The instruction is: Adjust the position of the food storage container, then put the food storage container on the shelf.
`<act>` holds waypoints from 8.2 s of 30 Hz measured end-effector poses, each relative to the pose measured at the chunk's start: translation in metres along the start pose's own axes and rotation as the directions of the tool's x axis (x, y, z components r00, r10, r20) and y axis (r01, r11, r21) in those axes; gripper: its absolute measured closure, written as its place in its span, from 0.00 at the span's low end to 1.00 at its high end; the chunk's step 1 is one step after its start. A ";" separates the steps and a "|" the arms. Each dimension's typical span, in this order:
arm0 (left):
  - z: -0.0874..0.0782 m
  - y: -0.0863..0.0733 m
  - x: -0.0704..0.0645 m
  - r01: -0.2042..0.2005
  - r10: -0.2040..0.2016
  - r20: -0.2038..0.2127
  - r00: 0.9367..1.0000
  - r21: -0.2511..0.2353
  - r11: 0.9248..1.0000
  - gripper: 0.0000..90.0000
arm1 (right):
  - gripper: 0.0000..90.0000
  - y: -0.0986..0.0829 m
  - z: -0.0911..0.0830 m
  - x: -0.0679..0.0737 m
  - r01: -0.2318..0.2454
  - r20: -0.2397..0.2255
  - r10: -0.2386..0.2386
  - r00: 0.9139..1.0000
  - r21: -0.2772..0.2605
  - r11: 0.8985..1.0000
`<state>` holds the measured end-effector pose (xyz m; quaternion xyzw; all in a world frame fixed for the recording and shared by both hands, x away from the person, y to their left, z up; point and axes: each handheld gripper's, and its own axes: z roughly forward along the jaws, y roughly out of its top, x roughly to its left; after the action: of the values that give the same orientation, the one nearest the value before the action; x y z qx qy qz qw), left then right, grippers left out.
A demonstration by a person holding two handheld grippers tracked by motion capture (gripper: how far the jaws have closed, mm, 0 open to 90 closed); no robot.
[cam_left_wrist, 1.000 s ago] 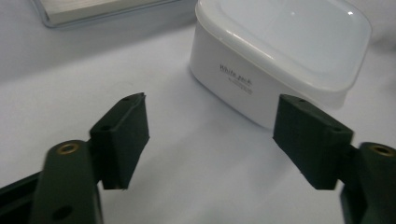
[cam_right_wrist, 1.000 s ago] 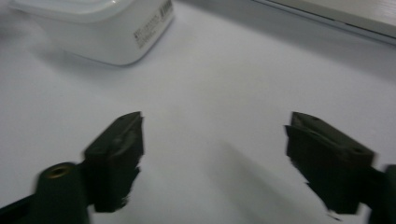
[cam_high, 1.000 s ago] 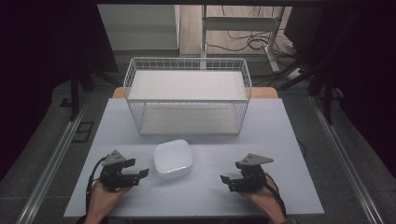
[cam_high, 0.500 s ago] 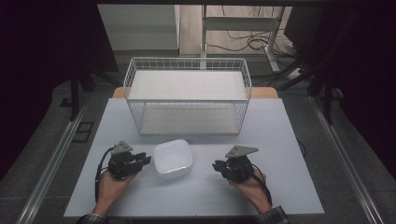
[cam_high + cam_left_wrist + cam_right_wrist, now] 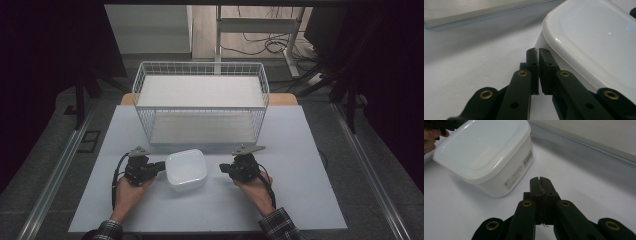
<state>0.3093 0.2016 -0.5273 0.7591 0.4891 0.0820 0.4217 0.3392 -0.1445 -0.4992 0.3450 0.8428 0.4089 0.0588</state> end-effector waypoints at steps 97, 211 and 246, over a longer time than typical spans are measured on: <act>-0.012 -0.006 -0.064 -0.221 0.226 0.179 0.958 -0.048 0.974 0.04 | 0.00 -0.029 -0.052 0.014 0.050 0.071 -0.045 0.996 -0.069 0.996; -0.099 0.167 -0.071 -0.107 0.135 0.097 0.986 -0.253 0.962 0.89 | 0.86 0.145 -0.105 0.013 -0.048 0.009 0.053 0.999 -0.312 0.949; -0.066 0.227 -0.031 -0.029 0.055 0.125 0.991 -0.197 0.980 0.72 | 0.74 0.213 -0.078 -0.026 -0.141 0.042 0.158 0.987 -0.272 0.952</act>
<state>0.4111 0.1756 -0.3135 0.7283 0.4341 0.0888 0.5228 0.4425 -0.1202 -0.2967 0.4094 0.7488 0.5114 0.1007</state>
